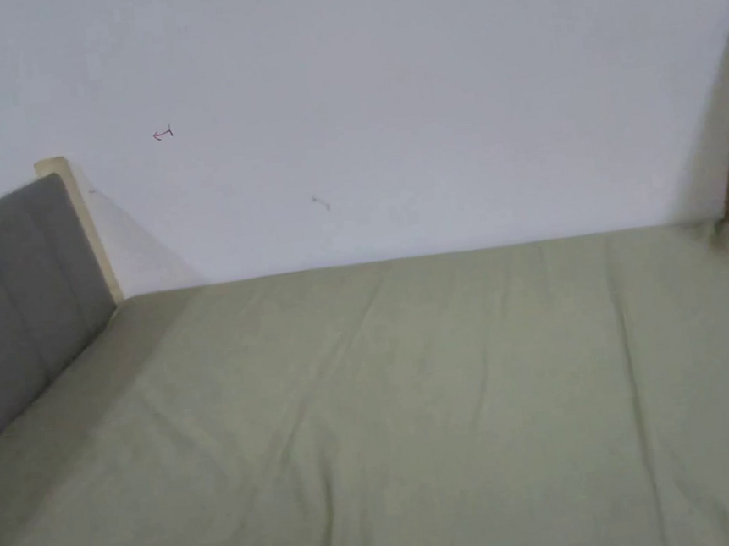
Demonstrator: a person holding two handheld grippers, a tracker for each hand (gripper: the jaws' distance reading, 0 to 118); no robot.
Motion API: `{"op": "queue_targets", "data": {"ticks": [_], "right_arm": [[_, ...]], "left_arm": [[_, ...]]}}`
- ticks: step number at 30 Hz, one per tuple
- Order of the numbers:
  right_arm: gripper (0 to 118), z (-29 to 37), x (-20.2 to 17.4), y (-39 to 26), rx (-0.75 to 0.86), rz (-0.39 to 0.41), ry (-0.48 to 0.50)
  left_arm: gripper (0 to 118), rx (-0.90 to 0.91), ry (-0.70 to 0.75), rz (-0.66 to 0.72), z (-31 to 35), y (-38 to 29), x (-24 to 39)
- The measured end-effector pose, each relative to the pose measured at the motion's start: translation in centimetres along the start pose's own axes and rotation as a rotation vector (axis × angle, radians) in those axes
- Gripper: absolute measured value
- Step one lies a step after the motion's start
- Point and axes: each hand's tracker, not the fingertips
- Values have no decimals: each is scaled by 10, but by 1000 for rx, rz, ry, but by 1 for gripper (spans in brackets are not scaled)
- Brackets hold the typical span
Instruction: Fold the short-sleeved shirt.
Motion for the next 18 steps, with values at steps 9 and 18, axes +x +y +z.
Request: {"op": "queue_targets", "data": {"ticks": [9, 18], "right_arm": [[0, -24, -24, 1, -76, 46, 23], [0, -32, -29, 1, -97, 42, 29]], "left_arm": [[118, -195, -245, 224, -61, -8, -72], [7, -146, 280, 69, -96, -10, -78]]}}
